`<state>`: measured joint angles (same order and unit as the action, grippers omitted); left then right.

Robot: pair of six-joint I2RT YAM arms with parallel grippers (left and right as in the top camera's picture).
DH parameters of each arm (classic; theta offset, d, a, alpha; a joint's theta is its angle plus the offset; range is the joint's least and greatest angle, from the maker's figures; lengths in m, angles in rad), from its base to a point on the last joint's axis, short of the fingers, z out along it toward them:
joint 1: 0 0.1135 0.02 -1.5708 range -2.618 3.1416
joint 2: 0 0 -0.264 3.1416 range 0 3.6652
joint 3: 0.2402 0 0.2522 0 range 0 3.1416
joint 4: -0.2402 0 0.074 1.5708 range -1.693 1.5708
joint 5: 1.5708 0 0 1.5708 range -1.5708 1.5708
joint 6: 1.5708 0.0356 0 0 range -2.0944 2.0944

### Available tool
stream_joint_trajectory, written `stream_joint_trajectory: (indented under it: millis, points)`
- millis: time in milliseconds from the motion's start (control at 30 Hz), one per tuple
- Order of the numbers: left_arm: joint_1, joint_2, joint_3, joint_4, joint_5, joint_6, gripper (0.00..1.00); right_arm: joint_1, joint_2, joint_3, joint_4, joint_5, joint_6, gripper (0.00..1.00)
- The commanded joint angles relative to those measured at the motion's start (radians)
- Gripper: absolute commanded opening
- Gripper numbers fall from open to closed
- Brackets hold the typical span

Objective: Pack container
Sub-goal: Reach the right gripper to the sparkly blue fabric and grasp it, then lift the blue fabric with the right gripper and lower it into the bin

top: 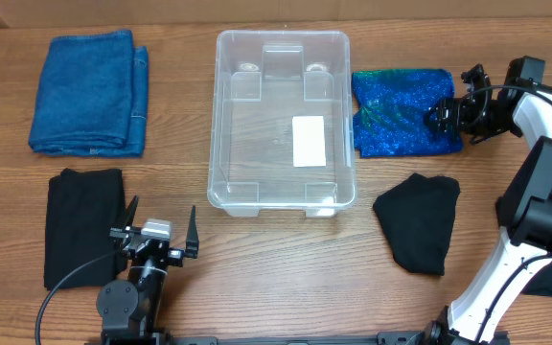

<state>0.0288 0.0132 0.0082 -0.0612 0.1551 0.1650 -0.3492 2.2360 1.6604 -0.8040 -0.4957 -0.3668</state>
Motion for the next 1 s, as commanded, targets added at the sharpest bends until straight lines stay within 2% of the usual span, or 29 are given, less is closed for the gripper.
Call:
stream_joint_trajectory:
  millis: [0,233,433,467,500,600,700,800,867,967]
  points:
    - [0.005,-0.009,-0.003,-0.002,-0.006,0.014,1.00,0.011,0.018,0.022,-0.005,-0.080,-0.004,1.00]
    - [0.005,-0.009,-0.003,-0.002,-0.006,0.014,1.00,0.100,0.058,0.021,-0.022,-0.087,0.011,1.00]
    - [0.005,-0.009,-0.003,-0.002,-0.006,0.014,1.00,0.097,0.072,0.018,-0.030,-0.157,0.027,0.98]
    - [0.005,-0.009,-0.003,-0.002,-0.006,0.014,1.00,0.097,0.072,0.018,-0.030,-0.158,0.027,0.94]
    - [0.005,-0.009,-0.003,-0.002,-0.006,0.014,1.00,0.097,0.072,0.018,-0.029,-0.158,0.027,0.82]
    - [0.005,-0.009,-0.003,-0.002,-0.006,0.014,1.00,0.094,0.072,0.018,-0.006,-0.158,0.094,0.38]
    - [0.005,-0.009,-0.003,-0.002,-0.006,0.014,1.00,0.079,0.072,0.021,0.013,-0.158,0.185,0.09]
    - [0.005,-0.009,-0.003,-0.002,-0.006,0.014,1.00,0.043,0.072,0.048,0.004,-0.214,0.261,0.04]
    - [0.005,-0.009,-0.003,-0.002,-0.006,0.014,1.00,0.010,0.072,0.081,-0.019,-0.359,0.264,0.04]
    - [0.005,-0.009,-0.003,-0.002,-0.006,0.014,1.00,-0.060,0.070,0.165,-0.069,-0.719,0.267,0.04]
